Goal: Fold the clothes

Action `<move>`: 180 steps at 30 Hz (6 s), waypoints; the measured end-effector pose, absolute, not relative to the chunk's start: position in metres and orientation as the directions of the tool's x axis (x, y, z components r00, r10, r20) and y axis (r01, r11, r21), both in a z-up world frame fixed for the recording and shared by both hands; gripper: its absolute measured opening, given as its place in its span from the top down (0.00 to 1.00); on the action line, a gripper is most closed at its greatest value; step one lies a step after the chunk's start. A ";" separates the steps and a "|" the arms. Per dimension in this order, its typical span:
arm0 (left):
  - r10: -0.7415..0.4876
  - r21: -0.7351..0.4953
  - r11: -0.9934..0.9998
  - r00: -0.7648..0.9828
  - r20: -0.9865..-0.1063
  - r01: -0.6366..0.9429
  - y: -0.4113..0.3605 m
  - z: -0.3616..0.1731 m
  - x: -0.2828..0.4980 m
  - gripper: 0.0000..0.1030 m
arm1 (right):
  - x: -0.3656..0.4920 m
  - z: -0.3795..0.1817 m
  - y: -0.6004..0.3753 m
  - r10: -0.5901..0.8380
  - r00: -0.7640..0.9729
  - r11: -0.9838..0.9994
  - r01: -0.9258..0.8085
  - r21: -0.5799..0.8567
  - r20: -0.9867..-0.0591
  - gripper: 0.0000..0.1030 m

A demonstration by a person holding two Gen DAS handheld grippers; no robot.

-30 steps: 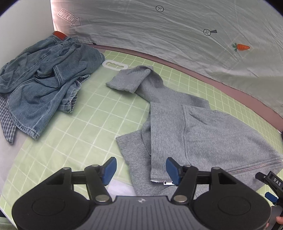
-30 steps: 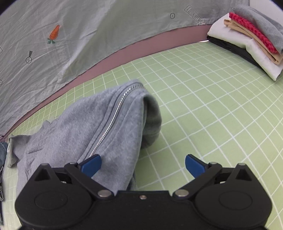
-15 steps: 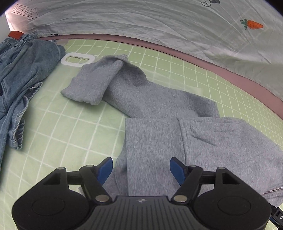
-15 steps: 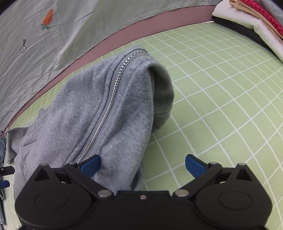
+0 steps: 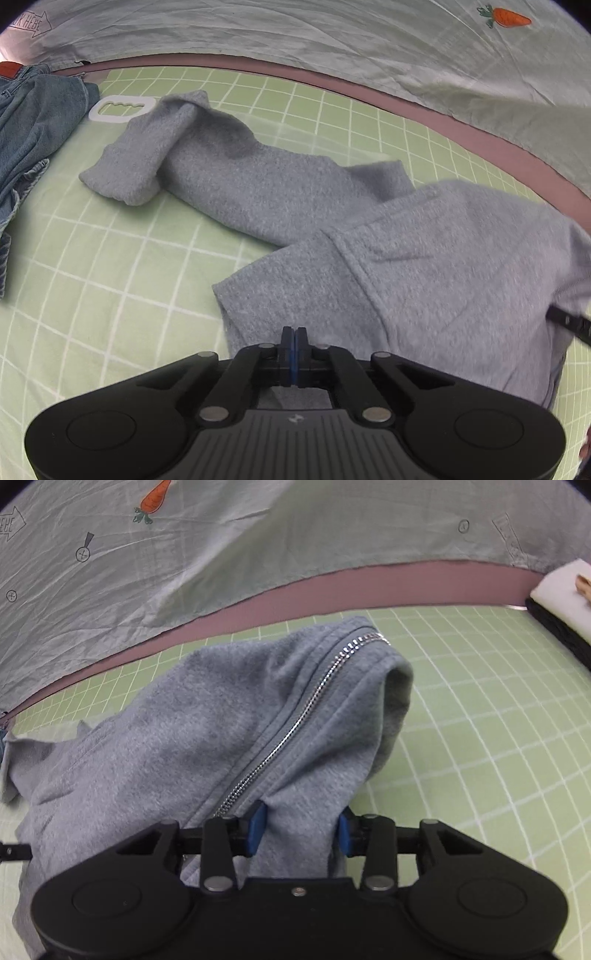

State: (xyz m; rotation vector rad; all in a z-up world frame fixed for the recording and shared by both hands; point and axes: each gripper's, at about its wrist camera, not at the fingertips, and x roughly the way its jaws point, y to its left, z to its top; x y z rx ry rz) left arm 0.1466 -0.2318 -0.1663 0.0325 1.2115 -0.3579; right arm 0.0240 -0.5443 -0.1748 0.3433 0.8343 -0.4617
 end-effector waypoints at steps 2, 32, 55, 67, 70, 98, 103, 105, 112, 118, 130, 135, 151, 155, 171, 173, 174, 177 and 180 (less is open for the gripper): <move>-0.255 -0.165 0.939 0.287 -0.923 0.303 -0.235 -0.167 0.133 1.00 | 0.048 -0.160 -0.560 -0.336 0.589 0.841 0.539 0.048 -0.735 0.84; -0.290 -0.174 0.927 0.343 -0.894 0.332 -0.247 -0.164 0.164 0.70 | -0.027 -0.167 -0.503 -0.304 0.471 0.702 0.699 0.140 -0.828 0.45; -0.264 -0.115 0.933 0.432 -0.862 0.341 -0.214 -0.129 0.127 0.84 | -0.062 -0.156 -0.474 -0.275 0.497 0.703 0.688 0.180 -0.823 0.44; -0.395 -0.228 0.874 0.355 -0.847 0.428 -0.251 -0.154 0.171 0.34 | -0.051 -0.161 -0.473 -0.289 0.450 0.695 0.706 0.138 -0.845 0.41; -0.425 -0.260 0.859 0.331 -0.842 0.440 -0.261 -0.161 0.182 0.30 | -0.049 -0.163 -0.474 -0.296 0.440 0.689 0.714 0.130 -0.848 0.40; -0.329 -0.208 0.931 0.438 -0.837 0.300 -0.202 -0.106 0.047 0.86 | -0.088 -0.145 -0.458 -0.265 0.419 0.727 0.678 0.106 -0.868 0.52; -0.305 -0.191 0.941 0.453 -0.838 0.280 -0.194 -0.108 0.042 0.86 | -0.087 -0.154 -0.455 -0.205 0.413 0.760 0.638 0.121 -0.888 0.52; -0.295 -0.185 0.944 0.449 -0.843 0.273 -0.195 -0.109 0.044 0.86 | -0.086 -0.156 -0.454 -0.206 0.413 0.783 0.614 0.104 -0.887 0.74; -0.261 -0.163 0.955 0.434 -0.863 0.249 -0.197 -0.115 0.048 0.86 | -0.113 -0.151 -0.482 -0.410 0.390 0.789 0.606 -0.106 -0.825 0.94; -0.245 -0.155 0.959 0.420 -0.874 0.237 -0.194 -0.121 0.047 0.86 | -0.124 -0.105 -0.550 -0.673 0.393 0.677 0.668 -0.308 -0.627 0.96; -0.245 -0.179 0.964 0.394 -0.886 0.197 -0.187 -0.129 0.048 0.85 | -0.121 -0.117 -0.568 -0.558 0.467 0.684 0.727 -0.062 -0.687 0.50; -0.242 -0.170 0.962 0.381 -0.892 0.212 -0.191 -0.134 0.051 0.85 | -0.126 -0.160 -0.531 -0.236 0.551 0.720 0.652 0.236 -0.801 0.46; -0.381 -0.296 0.920 0.410 -0.828 0.257 -0.170 -0.078 0.010 0.86 | -0.157 -0.156 -0.509 0.040 0.696 0.624 0.543 0.562 -0.717 0.93; -0.430 -0.342 0.900 0.431 -0.793 0.268 -0.158 -0.049 -0.015 0.86 | -0.183 -0.115 -0.514 0.093 0.771 0.582 0.471 0.663 -0.630 0.93; -0.108 -0.029 0.972 0.331 -0.938 0.233 -0.159 -0.133 -0.058 0.69 | -0.244 -0.161 -0.502 -0.031 0.535 0.696 0.618 0.366 -0.845 0.63; -0.096 -0.018 0.972 0.326 -0.941 0.235 -0.157 -0.137 -0.061 0.67 | -0.253 -0.163 -0.496 -0.025 0.530 0.696 0.618 0.366 -0.848 0.63; -0.091 -0.013 0.972 0.323 -0.942 0.236 -0.156 -0.138 -0.062 0.65 | -0.257 -0.164 -0.493 -0.024 0.527 0.697 0.618 0.363 -0.850 0.63; -0.074 0.004 0.971 0.316 -0.946 0.238 -0.153 -0.143 -0.065 0.65 | -0.266 -0.163 -0.482 -0.036 0.523 0.717 0.607 0.342 -0.852 0.63; -0.058 0.021 0.969 0.314 -0.948 0.244 -0.150 -0.146 -0.068 0.65 | -0.268 -0.162 -0.464 -0.075 0.502 0.776 0.572 0.265 -0.862 0.63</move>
